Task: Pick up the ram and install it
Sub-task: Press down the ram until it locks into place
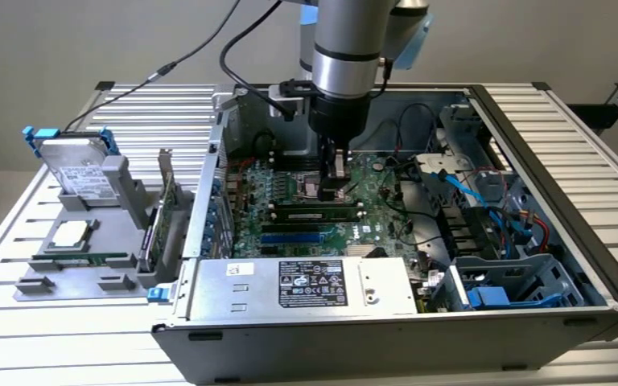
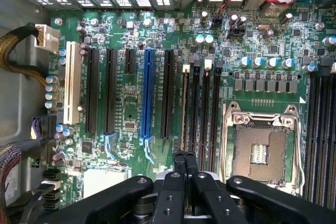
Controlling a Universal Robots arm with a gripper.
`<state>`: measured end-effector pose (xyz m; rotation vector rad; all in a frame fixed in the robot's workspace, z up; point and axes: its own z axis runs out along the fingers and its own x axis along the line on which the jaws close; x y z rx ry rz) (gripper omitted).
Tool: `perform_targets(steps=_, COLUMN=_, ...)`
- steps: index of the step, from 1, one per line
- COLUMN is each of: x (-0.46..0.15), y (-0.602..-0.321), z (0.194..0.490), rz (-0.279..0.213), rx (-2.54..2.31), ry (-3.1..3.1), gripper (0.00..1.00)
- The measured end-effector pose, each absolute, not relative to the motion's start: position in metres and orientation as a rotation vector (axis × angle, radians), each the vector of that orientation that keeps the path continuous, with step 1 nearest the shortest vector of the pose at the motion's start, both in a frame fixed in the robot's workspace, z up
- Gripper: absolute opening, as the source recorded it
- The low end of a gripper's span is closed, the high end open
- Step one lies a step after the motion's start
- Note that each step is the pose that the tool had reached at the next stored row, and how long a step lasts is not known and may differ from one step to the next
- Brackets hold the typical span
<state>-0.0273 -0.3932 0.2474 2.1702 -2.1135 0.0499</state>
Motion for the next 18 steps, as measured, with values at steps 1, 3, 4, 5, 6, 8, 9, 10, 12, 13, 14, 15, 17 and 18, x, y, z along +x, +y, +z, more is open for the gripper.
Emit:
perform_targets(steps=1, x=-0.0273, y=-0.3931, z=0.2474, rz=0.049, rx=2.159, ry=-2.125, gripper=0.1)
perform_targets(steps=3, x=-0.0274, y=-0.3932, z=0.2473, rz=0.046, rx=2.127, ry=-2.157, gripper=0.1)
perform_targets(steps=4, x=-0.0273, y=-0.3932, z=0.2473, rz=0.045, rx=2.109, ry=-2.174, gripper=0.1)
perform_targets(steps=5, x=-0.0274, y=-0.3932, z=0.2473, rz=0.043, rx=2.089, ry=-2.193, gripper=0.1)
perform_targets(steps=6, x=-0.0274, y=-0.3932, z=0.2473, rz=0.042, rx=2.071, ry=-2.209, gripper=0.1)
perform_targets(steps=8, x=-0.0274, y=-0.3932, z=0.2473, rz=0.039, rx=2.033, ry=-2.244, gripper=0.1)
perform_targets(steps=9, x=-0.0274, y=-0.3932, z=0.2472, rz=0.037, rx=2.014, ry=-2.261, gripper=0.1)
perform_targets(steps=10, x=-0.0274, y=-0.3932, z=0.2472, rz=0.036, rx=1.994, ry=-2.278, gripper=0.1)
perform_targets(steps=12, x=-0.0274, y=-0.3932, z=0.2472, rz=0.033, rx=1.955, ry=-2.311, gripper=0.1)
perform_targets(steps=13, x=-0.0274, y=-0.3932, z=0.2472, rz=0.032, rx=1.936, ry=-2.327, gripper=0.1)
perform_targets(steps=14, x=-0.0274, y=-0.3932, z=0.2472, rz=0.03, rx=1.916, ry=-2.343, gripper=0.1)
perform_targets(steps=15, x=-0.0274, y=-0.3932, z=0.2471, rz=0.029, rx=1.896, ry=-2.359, gripper=0.1)
perform_targets(steps=17, x=-0.0274, y=-0.3932, z=0.247, rz=0.026, rx=1.855, ry=-2.392, gripper=0.1)
perform_targets(steps=18, x=-0.0274, y=-0.3932, z=0.2469, rz=0.024, rx=1.835, ry=-2.407, gripper=0.1)
